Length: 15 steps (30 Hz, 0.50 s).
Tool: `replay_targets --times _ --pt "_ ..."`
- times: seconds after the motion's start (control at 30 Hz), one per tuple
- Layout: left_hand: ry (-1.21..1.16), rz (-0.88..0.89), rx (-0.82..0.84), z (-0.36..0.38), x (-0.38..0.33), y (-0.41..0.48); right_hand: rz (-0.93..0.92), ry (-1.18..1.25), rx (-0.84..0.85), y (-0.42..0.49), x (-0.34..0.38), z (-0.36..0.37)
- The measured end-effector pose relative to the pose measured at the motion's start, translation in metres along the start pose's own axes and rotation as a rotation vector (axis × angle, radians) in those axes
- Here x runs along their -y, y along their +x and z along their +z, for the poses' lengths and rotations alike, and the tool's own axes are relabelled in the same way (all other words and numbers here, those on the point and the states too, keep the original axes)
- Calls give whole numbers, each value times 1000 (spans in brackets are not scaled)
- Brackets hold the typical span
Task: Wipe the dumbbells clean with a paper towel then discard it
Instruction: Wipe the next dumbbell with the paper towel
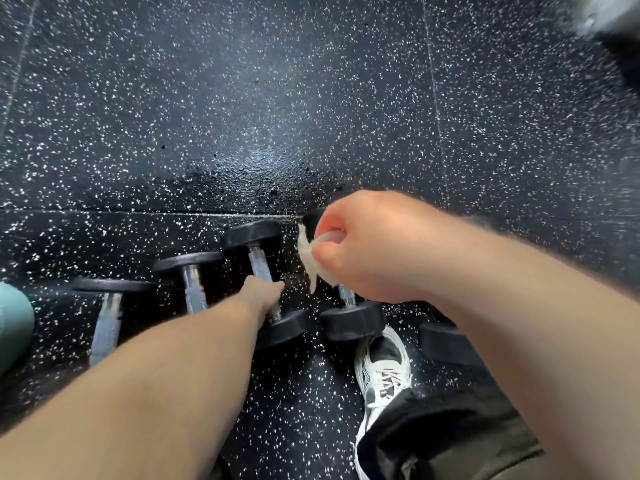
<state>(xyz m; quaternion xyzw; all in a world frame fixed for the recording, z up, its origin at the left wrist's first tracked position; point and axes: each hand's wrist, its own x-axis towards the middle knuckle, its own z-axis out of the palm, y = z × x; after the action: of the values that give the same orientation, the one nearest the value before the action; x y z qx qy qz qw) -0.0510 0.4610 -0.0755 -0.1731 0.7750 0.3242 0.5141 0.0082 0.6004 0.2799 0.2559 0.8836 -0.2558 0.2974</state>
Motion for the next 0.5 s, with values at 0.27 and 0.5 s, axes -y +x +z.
replay_targets --times 0.27,0.5 --pt "-236 -60 17 3 -21 -40 15 2 1 4 3 -4" --pt "-510 -69 185 -2 -41 -82 -30 -24 -12 1 12 -9"
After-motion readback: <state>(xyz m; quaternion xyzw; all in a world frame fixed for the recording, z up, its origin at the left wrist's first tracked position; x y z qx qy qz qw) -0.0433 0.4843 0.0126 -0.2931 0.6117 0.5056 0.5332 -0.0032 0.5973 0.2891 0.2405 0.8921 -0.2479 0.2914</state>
